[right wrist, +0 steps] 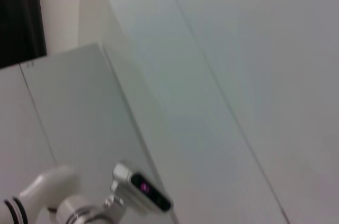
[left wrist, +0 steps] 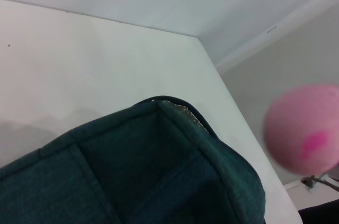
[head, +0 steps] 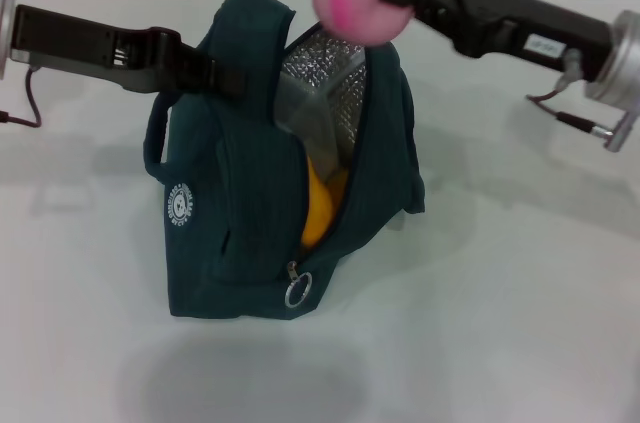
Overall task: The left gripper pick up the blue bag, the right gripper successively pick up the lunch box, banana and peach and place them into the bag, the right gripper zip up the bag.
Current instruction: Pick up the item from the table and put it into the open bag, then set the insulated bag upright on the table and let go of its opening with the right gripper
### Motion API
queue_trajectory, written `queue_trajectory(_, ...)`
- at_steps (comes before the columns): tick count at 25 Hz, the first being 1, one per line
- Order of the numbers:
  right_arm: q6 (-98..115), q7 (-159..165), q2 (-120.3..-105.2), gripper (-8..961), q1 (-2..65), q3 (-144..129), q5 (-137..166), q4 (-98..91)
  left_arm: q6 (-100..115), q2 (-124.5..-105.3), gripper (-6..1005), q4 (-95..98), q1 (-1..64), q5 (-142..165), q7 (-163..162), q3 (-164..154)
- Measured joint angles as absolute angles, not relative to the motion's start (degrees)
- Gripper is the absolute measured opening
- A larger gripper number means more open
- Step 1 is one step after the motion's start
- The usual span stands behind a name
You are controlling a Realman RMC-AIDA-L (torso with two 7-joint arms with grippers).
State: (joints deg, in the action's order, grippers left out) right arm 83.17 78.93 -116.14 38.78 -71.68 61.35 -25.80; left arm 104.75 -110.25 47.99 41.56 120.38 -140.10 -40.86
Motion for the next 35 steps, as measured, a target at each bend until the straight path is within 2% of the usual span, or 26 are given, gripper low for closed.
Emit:
queue_trajectory(12, 78.6, 81.1, -116.15, 96, 40.3, -77.4, 61.3, -25.6, 104.7, -110.41, 34, 48.0, 41.2, 120.1, -140.1, -40.7)
queue_trajectory(23, 78.5, 81.1, -116.18, 548, 39.8, -77.2, 60.1, -25.3, 104.7, -110.42, 34, 48.0, 40.8, 120.0, -140.1, -40.7)
queue_trajectory(28, 78.8, 84.9, -115.35, 632, 35.7, -76.7, 54.6, -25.4, 104.7, -110.37, 34, 48.0, 40.7, 120.0, -140.1, -40.7)
queue_trajectory(31, 78.9, 91.0, -114.85, 625, 31.0, -75.9, 52.5, -25.3, 104.8, -110.38, 35, 48.0, 40.7, 120.0, -140.1, -40.7)
queue_trajectory(35, 79.0, 96.3, -115.09, 621, 27.4, -76.4, 52.9, -23.7, 104.8, -110.48, 35, 48.0, 41.1, 120.0, -139.8, -40.7)
